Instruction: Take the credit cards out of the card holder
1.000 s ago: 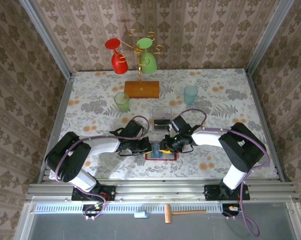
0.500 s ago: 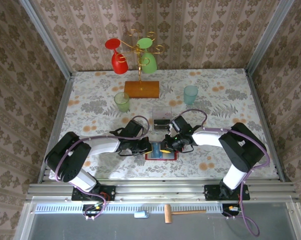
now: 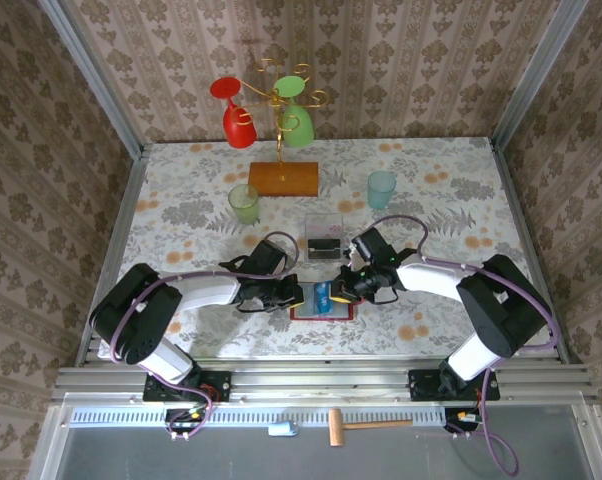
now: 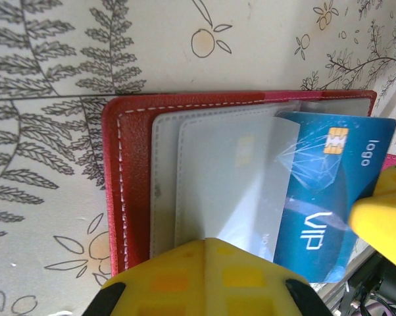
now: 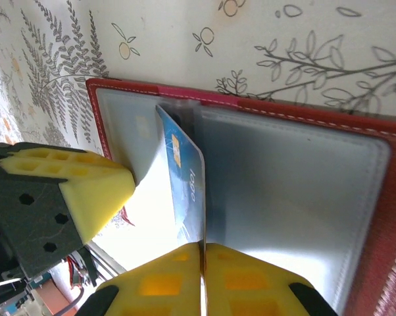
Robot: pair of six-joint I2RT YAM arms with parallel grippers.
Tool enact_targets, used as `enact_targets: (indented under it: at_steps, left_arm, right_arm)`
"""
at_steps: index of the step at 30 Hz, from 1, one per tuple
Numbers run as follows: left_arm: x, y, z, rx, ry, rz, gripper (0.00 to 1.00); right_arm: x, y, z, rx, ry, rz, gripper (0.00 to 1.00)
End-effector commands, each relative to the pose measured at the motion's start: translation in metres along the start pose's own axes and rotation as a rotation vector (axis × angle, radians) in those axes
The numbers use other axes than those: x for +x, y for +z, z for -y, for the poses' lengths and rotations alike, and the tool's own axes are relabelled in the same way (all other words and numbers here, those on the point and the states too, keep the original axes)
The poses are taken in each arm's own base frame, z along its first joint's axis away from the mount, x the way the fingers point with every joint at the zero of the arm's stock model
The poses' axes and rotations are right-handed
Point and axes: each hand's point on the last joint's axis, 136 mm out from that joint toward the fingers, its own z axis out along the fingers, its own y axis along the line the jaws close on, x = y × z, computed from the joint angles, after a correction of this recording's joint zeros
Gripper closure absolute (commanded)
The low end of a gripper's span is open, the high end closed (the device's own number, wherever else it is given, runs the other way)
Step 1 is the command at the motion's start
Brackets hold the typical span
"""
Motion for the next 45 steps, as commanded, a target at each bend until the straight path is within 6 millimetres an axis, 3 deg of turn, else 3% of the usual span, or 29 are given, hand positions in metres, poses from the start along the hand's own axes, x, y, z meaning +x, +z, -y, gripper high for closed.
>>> enact_targets:
  at_steps: [1, 12, 20, 27, 35, 45]
  left_arm:
    - [0.009, -0.001, -0.016, -0.068, -0.016, -0.024, 1.00]
    - [0.003, -0.010, -0.002, -0.029, -0.002, 0.005, 1.00]
    - [-0.010, -0.030, 0.011, 0.015, 0.014, 0.075, 0.97]
    - [-0.018, -0.053, 0.001, 0.035, -0.008, 0.158, 0.96]
    - [-0.019, -0.069, -0.015, 0.037, -0.039, 0.205, 0.96]
    - [-0.016, -0.079, -0.027, 0.048, -0.077, 0.262, 0.96]
  right_arm:
    - [0.008, -0.009, 0.015, 0.054, 0.002, -0.008, 0.93]
    - [0.005, -0.037, 0.012, 0.126, -0.096, 0.003, 1.00]
    - [-0.005, -0.058, 0.005, 0.238, -0.343, -0.045, 1.00]
    - [-0.028, -0.079, 0.009, 0.416, -0.644, -0.081, 1.00]
    - [-0.049, -0.087, -0.006, 0.457, -1.065, -0.185, 1.00]
    - [-0.082, -0.092, -0.028, 0.490, -1.302, -0.330, 1.00]
